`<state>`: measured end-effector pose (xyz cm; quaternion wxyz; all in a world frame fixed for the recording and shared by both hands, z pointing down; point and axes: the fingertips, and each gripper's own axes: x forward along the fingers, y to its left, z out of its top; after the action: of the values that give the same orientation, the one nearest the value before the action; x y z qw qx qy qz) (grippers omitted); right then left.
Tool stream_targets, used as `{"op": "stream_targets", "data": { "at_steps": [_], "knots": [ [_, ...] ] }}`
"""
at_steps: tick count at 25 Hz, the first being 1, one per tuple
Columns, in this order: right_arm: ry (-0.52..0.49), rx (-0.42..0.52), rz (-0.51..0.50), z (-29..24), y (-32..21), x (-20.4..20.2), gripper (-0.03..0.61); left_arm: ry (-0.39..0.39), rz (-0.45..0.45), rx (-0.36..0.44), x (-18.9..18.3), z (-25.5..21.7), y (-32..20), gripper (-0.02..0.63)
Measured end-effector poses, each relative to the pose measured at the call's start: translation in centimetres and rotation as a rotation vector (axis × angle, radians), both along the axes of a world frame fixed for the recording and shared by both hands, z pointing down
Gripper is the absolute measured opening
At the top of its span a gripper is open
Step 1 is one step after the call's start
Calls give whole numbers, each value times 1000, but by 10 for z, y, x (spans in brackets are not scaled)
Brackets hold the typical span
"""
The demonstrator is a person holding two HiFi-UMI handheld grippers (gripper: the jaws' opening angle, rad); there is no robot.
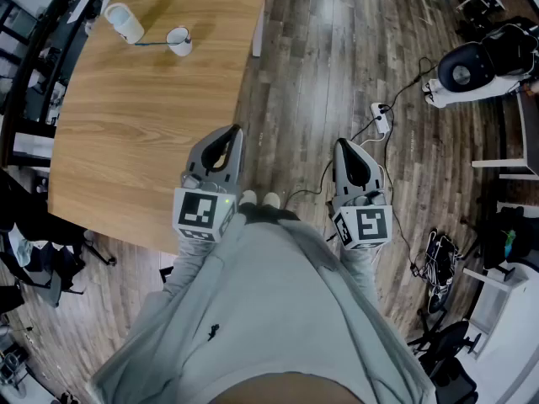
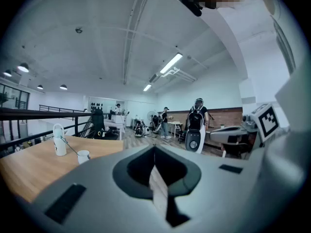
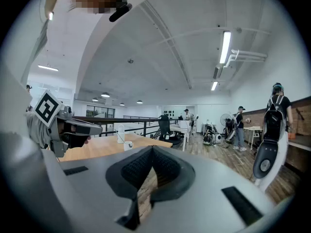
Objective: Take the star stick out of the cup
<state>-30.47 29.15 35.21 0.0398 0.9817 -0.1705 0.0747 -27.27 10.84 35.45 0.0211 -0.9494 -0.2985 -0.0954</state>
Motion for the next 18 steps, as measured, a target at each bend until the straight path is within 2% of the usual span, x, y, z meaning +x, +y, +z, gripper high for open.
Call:
{"op": "stream_targets", "data": {
  "at_steps": [5, 9, 18],
  "knots": [
    [21, -26, -13, 0, 2, 8, 17, -16, -4, 27, 9, 4, 3, 20],
    [49, -10, -18, 1, 7, 19, 17, -27, -5, 46, 19, 8, 5, 21],
    [39, -40, -16, 12, 13, 38, 17, -59, 16, 79, 35, 17, 11, 20]
  ]
}}
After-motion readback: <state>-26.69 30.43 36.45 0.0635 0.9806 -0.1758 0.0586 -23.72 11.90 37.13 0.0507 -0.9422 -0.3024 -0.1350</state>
